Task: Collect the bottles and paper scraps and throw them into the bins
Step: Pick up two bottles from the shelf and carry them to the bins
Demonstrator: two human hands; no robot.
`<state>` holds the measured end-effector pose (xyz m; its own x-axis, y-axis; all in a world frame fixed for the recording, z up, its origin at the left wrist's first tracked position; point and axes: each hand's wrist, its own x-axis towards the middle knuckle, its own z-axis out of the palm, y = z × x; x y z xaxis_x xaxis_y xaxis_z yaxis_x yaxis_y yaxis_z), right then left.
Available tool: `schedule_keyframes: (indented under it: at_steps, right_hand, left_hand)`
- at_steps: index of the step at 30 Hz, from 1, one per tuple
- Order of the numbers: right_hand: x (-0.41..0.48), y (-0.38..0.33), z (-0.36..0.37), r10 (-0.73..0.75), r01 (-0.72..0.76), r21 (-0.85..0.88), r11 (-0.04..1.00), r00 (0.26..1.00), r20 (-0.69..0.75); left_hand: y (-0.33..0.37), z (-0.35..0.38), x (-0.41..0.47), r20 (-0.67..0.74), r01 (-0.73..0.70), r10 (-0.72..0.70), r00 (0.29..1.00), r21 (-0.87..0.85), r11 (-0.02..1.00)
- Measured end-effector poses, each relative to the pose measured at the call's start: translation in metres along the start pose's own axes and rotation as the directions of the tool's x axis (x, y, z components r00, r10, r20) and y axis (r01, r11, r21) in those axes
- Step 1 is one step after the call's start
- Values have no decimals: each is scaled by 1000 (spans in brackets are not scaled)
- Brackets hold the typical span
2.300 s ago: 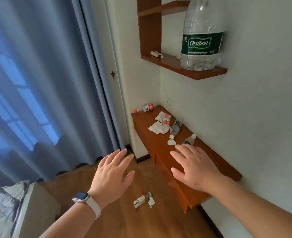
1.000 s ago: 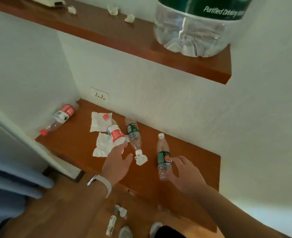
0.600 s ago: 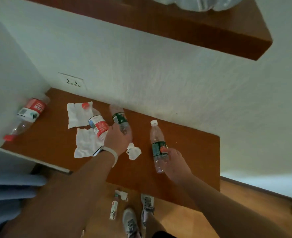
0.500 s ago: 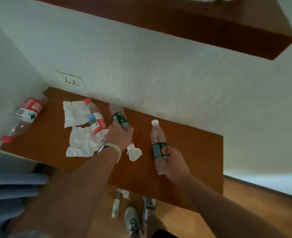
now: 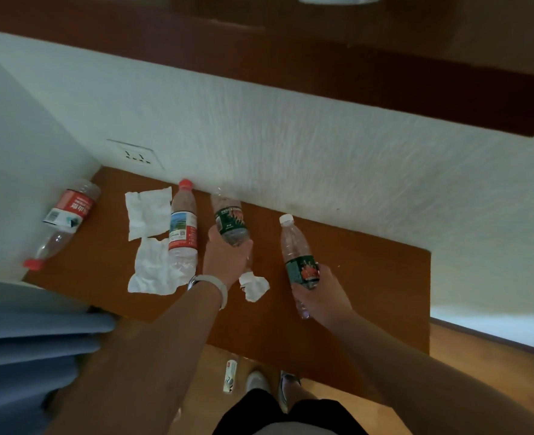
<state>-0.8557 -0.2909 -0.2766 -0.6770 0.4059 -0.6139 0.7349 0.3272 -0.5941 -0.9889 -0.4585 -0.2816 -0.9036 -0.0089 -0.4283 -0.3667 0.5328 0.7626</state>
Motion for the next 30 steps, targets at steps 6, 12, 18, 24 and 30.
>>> schedule_keyframes:
  at_steps: [6,12,18,24,30]
  right_hand:
    - [-19,-10,-19,-65,66,86,994,998,-17]
    - [-67,-15,-42,-102,106,271,957,994,-28]
    - [-110,4,-43,-101,149,314,938,982,-162]
    - [-159,43,-40,40,112,423,899,942,-334]
    - [-208,90,-56,148,129,519,845,876,-459]
  left_hand:
    - [9,-13,-35,33,-69,77,996,-206,976]
    - [17,-30,-70,140,-101,138,981,-238,966]
    - [22,-39,-100,266,-212,273,924,-237,948]
    - [24,-20,-136,432,-260,350,831,-256,931]
    - [42,20,-183,562,-305,388,730,-241,921]
